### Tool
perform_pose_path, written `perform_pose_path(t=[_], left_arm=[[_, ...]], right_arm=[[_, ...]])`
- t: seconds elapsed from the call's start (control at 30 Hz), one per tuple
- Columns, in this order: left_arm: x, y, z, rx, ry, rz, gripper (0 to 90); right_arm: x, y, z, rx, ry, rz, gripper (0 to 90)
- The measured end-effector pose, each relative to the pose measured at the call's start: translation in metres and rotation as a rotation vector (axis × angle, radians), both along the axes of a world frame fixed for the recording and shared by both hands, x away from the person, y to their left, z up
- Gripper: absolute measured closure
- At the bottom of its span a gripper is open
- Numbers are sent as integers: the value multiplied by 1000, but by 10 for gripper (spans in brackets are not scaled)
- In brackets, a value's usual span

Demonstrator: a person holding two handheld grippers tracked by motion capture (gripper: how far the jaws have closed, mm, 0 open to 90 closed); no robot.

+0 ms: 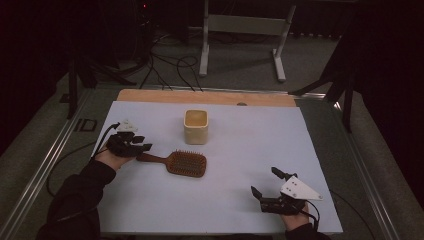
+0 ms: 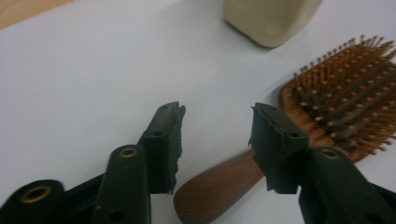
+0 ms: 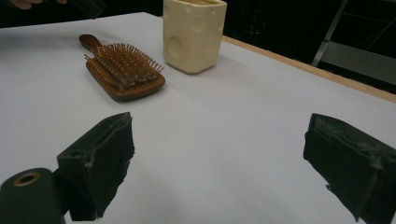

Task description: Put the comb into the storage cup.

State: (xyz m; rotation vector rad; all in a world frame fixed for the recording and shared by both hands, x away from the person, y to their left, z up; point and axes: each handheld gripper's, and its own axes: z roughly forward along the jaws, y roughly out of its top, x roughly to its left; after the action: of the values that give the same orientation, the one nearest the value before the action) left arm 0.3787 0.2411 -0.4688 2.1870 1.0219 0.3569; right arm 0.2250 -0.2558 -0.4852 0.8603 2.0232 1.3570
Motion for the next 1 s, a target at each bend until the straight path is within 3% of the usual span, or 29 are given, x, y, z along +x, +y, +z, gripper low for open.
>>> perform_pose_path(t=[0.33,0.57,0.73,1.0], left_arm=[[7,-3,-11,38,55,17,736],[10,-6,-15,78,64,15,892],[12,-10,-21,132,73,-5,900],[14,-14,-28,180,88,-19,900]], right_arm=[[0,0,0,1,1,1,84],[0,0,0,-4,2,4,85],[0,0,0,-1,2,5,85],[0,-1,0,0,4,5,85]])
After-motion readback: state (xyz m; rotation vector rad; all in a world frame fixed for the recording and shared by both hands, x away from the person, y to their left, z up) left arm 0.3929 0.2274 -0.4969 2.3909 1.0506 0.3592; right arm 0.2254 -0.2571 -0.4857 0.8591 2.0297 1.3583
